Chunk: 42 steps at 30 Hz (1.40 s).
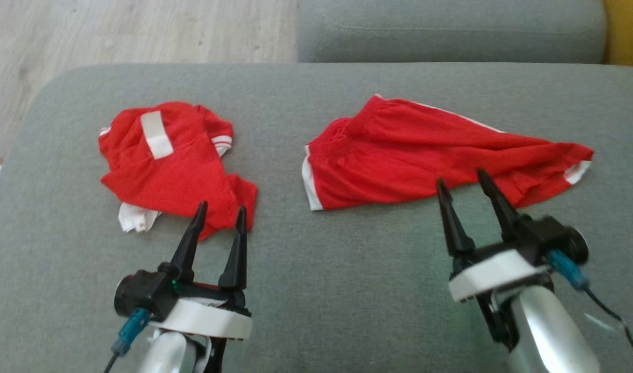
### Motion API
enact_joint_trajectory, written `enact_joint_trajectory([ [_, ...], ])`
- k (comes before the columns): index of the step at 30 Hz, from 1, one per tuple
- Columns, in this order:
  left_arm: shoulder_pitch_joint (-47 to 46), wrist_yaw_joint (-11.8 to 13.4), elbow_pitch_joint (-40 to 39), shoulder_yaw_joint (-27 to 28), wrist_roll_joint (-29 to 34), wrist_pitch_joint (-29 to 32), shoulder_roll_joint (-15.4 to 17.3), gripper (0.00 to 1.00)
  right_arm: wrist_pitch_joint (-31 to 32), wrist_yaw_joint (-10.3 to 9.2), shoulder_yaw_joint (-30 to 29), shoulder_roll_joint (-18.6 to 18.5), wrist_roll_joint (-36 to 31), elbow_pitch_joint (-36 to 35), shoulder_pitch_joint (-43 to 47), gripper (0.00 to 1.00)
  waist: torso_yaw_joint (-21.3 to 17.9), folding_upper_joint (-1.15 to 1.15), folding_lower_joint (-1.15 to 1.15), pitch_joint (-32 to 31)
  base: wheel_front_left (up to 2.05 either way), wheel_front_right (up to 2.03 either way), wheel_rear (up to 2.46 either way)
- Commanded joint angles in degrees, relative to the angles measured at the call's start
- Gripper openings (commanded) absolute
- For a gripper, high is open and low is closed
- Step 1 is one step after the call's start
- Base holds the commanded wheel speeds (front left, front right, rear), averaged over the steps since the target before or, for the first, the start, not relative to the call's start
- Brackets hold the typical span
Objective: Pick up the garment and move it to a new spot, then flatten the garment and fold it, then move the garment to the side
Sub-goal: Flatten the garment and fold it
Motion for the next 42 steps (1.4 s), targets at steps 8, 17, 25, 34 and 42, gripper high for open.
enact_joint_trajectory([
  [8,-3.74,-0.31,-0.95,-0.23,-0.87,-0.55,-0.24,1.00,10.12,-0.04,9.62,0.24,1.28,4.70,-12.28,1.00,5.72,0.00,0.00,3.99,0.00,0.00,0.00],
  [17,-5.77,-0.05,-0.57,-3.34,-3.61,-0.55,-0.27,1.00,18.69,-0.04,12.25,0.28,7.23,19.57,-23.04,1.00,11.67,0.00,0.00,6.89,0.00,0.00,0.00],
  [25,-6.46,0.96,-0.82,-5.59,-5.28,-0.55,-0.27,1.00,17.07,-0.04,10.67,0.32,6.53,30.30,-28.71,1.00,14.87,0.00,0.00,8.31,0.00,0.00,0.00],
  [34,-6.75,1.69,-0.66,-5.67,-5.16,-0.55,-0.28,1.00,8.93,-0.04,11.99,0.33,7.96,34.86,-32.10,0.00,14.58,0.00,0.00,8.34,0.00,0.00,0.00],
  [42,-5.72,1.48,-0.43,-3.19,-3.38,-0.55,-0.28,1.00,-0.85,-0.04,10.83,0.33,8.72,30.07,-31.48,0.00,9.47,0.00,0.00,5.43,0.00,0.00,0.00],
])
